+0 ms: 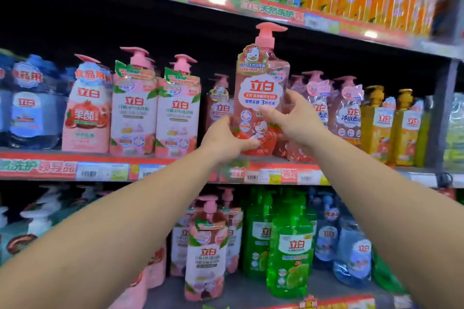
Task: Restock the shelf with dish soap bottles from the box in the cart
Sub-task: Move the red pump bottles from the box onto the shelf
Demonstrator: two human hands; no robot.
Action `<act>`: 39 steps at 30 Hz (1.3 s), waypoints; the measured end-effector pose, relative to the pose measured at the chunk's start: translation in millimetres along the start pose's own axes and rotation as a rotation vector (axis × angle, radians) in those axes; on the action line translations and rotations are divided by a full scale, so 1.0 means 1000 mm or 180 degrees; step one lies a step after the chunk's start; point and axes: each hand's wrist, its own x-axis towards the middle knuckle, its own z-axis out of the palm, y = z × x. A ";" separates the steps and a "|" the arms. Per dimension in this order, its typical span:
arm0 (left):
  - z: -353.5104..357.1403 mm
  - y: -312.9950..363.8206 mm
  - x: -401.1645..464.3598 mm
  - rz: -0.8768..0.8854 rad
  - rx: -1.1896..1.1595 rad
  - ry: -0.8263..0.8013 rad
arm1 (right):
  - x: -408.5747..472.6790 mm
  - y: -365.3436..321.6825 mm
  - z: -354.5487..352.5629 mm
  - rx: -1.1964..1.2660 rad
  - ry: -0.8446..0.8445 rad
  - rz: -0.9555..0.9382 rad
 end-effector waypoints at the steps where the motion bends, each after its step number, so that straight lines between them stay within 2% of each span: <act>1: 0.001 -0.002 0.014 -0.0004 0.0039 0.0001 | 0.011 0.005 0.002 -0.0018 0.0050 -0.0043; 8: 0.018 -0.037 0.073 -0.0197 0.0294 -0.0045 | 0.068 0.064 0.026 -0.0007 0.0016 0.0049; 13: 0.014 -0.054 0.089 -0.0624 0.1117 -0.0152 | 0.089 0.105 0.058 0.0227 -0.0304 0.0287; 19: 0.013 -0.057 0.092 -0.0955 0.1643 0.0271 | 0.103 0.131 0.083 0.0043 -0.1006 0.0135; 24: 0.015 -0.056 0.089 -0.1026 0.1935 0.0463 | 0.107 0.139 0.093 0.0021 -0.1100 0.0233; 39: 0.018 -0.056 0.086 -0.1210 0.1760 0.0733 | 0.115 0.136 0.104 -0.0138 -0.1258 -0.0032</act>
